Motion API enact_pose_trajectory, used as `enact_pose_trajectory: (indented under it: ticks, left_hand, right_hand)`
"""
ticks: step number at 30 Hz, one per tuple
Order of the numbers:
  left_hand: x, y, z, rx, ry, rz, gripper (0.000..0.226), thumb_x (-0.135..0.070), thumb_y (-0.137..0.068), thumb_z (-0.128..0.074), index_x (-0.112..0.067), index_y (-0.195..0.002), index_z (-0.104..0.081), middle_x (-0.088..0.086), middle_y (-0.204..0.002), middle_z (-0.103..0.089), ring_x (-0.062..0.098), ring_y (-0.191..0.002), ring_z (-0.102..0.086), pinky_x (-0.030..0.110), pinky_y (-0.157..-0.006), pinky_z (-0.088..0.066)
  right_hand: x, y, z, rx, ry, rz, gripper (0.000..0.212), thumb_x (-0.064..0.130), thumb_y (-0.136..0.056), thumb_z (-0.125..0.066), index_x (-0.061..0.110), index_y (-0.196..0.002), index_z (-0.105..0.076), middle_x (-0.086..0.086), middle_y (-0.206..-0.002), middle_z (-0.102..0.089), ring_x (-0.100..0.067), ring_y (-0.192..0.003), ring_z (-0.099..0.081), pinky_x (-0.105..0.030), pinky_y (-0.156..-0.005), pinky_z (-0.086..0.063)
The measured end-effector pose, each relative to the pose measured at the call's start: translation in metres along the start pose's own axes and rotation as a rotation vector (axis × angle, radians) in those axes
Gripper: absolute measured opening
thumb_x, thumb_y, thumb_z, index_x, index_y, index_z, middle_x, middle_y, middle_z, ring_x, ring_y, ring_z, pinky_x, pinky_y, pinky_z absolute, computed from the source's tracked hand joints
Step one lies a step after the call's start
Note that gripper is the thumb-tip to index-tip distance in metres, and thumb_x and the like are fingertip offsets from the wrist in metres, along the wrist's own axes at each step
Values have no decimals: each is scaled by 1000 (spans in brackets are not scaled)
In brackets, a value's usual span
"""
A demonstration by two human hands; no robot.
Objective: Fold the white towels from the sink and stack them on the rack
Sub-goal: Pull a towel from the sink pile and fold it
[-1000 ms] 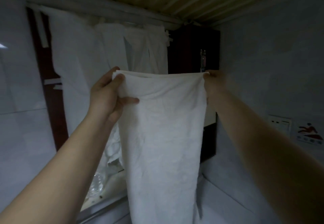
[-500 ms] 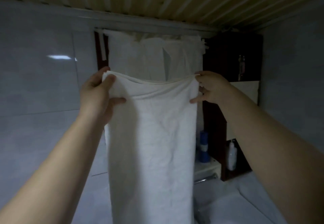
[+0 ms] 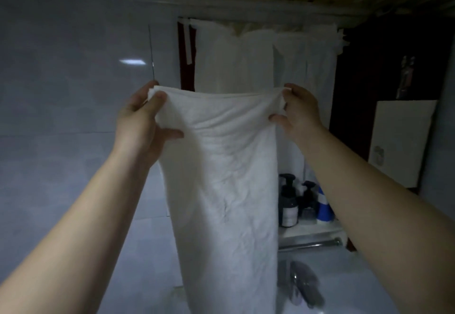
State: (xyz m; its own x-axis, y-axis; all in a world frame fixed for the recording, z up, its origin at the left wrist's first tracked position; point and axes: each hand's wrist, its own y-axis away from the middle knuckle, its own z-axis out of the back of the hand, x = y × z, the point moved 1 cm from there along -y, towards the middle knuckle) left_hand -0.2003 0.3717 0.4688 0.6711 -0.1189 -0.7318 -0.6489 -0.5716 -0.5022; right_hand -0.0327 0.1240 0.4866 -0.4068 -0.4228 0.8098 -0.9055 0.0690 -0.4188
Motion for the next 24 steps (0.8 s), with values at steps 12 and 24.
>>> enact_pose_trajectory:
  ticks: [12, 24]
  left_hand:
    - [29, -1, 17, -70, 176, -51, 25, -9, -90, -66, -22, -112, -68, 1, -110, -65, 23, -106, -65, 62, -88, -54]
    - [44, 26, 37, -82, 74, 52, 24, -9, -93, -65, -18, -116, -68, 2, -116, -63, 26, -111, -64, 68, -82, -53]
  right_hand:
    - [-33, 1, 4, 95, -244, 0, 16, 10, -100, -57, 18, -111, -65, -8, -122, -63, -22, -114, -62, -38, -90, -58]
    - [-54, 35, 35, 56, -87, -89, 14, 9, -99, -58, 19, -105, -68, -10, -123, -64, -27, -117, -62, -43, -92, -58]
